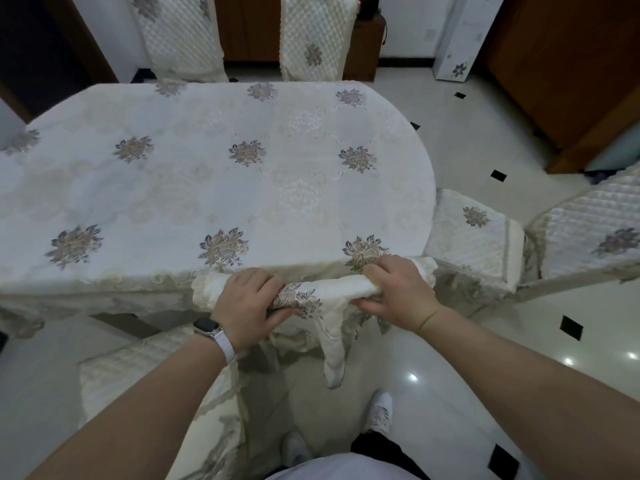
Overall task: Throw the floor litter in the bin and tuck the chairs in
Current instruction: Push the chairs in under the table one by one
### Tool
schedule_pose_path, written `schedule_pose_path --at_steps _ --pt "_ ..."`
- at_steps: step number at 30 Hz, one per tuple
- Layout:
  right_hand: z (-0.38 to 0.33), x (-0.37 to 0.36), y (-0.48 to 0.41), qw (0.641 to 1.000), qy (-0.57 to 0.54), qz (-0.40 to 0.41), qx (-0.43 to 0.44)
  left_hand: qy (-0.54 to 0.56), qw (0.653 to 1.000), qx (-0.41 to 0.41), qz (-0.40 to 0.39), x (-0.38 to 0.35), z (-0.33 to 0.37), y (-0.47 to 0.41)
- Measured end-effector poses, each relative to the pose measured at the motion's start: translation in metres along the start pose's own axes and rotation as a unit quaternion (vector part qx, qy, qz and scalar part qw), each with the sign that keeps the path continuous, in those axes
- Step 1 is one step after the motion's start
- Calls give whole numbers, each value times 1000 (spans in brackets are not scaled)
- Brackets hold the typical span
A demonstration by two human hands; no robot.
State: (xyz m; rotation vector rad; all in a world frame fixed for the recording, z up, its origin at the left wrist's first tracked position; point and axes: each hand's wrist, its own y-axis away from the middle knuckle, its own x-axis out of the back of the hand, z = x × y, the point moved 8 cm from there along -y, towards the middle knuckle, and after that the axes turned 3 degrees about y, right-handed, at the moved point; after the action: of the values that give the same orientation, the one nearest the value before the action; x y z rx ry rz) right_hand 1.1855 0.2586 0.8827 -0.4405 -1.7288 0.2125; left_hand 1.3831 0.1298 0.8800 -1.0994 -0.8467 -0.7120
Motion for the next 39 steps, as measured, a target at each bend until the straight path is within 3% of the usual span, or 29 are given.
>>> schedule_pose_path --at_steps 7,12,19,31,36,39 --pt "6 -22 6 998 -31 -37 -33 -5 1000 13 13 -19 -6 0" --pt "9 -44 4 994 -5 -87 -71 -34 999 17 -21 -30 -19 4" --pt "10 -58 -13 983 11 -148 -109 -3 994 105 -21 -34 -39 0" --pt "15 -57 -16 982 12 -172 -78 -12 992 119 -50 -38 -39 -5" --pt "12 -55 -15 975 -10 -213 -59 -47 970 204 -126 -38 -36 0" --pt "5 -47 -16 970 -28 -241 -14 -64 954 261 -129 -32 -24 9"
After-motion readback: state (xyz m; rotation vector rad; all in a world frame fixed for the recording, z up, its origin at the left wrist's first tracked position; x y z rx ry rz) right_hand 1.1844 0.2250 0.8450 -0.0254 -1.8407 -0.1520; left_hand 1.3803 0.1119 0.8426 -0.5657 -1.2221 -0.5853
